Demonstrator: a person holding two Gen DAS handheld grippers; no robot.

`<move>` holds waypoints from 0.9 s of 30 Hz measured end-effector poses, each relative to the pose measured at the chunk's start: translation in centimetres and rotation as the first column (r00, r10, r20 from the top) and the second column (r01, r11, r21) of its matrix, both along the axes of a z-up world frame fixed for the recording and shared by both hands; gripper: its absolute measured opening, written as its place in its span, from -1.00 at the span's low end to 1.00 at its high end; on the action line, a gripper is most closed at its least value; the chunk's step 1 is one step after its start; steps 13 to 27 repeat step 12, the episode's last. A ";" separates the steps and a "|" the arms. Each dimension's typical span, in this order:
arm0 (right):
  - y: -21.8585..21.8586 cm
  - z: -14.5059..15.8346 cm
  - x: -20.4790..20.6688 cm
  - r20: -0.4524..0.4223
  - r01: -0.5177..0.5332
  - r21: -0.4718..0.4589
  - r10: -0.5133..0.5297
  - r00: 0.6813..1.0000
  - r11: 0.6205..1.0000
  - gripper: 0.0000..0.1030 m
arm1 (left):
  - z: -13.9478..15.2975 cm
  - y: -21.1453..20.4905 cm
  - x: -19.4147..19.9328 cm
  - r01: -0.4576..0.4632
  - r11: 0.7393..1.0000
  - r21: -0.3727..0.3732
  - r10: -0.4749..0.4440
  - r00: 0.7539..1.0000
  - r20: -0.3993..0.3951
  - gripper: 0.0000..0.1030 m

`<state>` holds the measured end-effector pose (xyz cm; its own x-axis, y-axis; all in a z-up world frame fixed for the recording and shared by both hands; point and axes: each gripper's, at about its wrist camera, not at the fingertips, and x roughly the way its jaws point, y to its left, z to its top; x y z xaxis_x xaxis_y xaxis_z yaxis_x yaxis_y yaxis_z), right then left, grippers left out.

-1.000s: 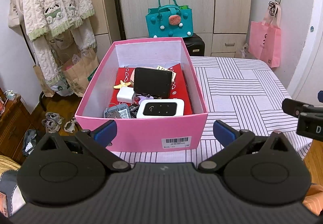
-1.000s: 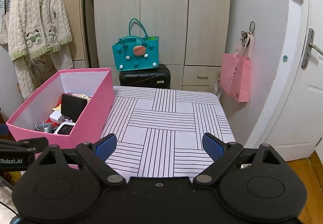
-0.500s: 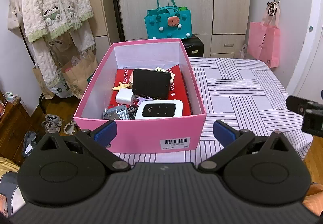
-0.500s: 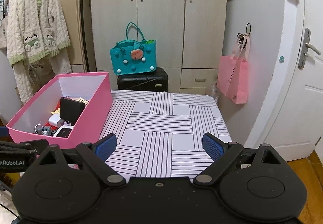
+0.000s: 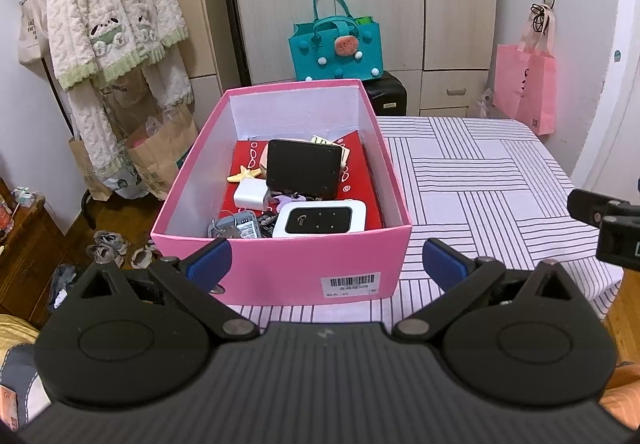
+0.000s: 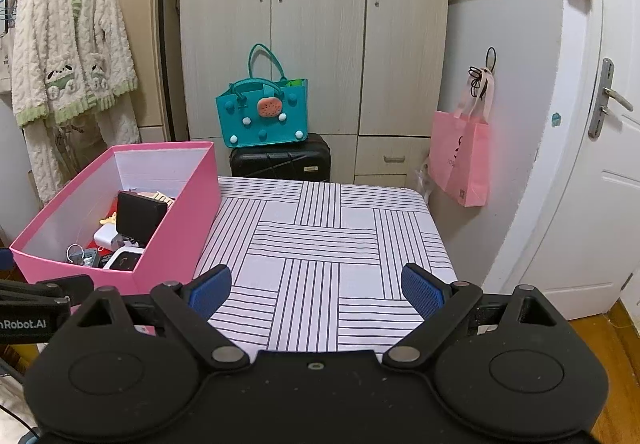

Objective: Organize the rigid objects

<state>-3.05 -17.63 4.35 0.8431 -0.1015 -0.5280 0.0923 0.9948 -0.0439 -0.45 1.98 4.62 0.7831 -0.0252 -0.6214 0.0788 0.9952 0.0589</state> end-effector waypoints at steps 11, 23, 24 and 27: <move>-0.1 -0.1 0.1 -0.003 -0.001 0.001 0.001 1.000 1.000 0.83 | -0.1 -0.1 -0.1 0.000 1.000 0.014 0.000 1.000 0.005 1.00; -0.1 -0.1 0.1 -0.003 -0.001 -0.001 0.001 1.000 1.000 0.83 | -0.1 -0.1 -0.1 0.002 1.000 0.012 -0.002 1.000 0.002 1.00; -0.1 -0.1 0.1 -0.003 -0.001 -0.001 0.001 1.000 1.000 0.83 | -0.1 -0.1 -0.1 0.002 1.000 0.012 -0.002 1.000 0.002 1.00; -0.1 -0.1 0.1 -0.003 -0.001 -0.001 0.001 1.000 1.000 0.83 | -0.1 -0.1 -0.1 0.002 1.000 0.012 -0.002 1.000 0.002 1.00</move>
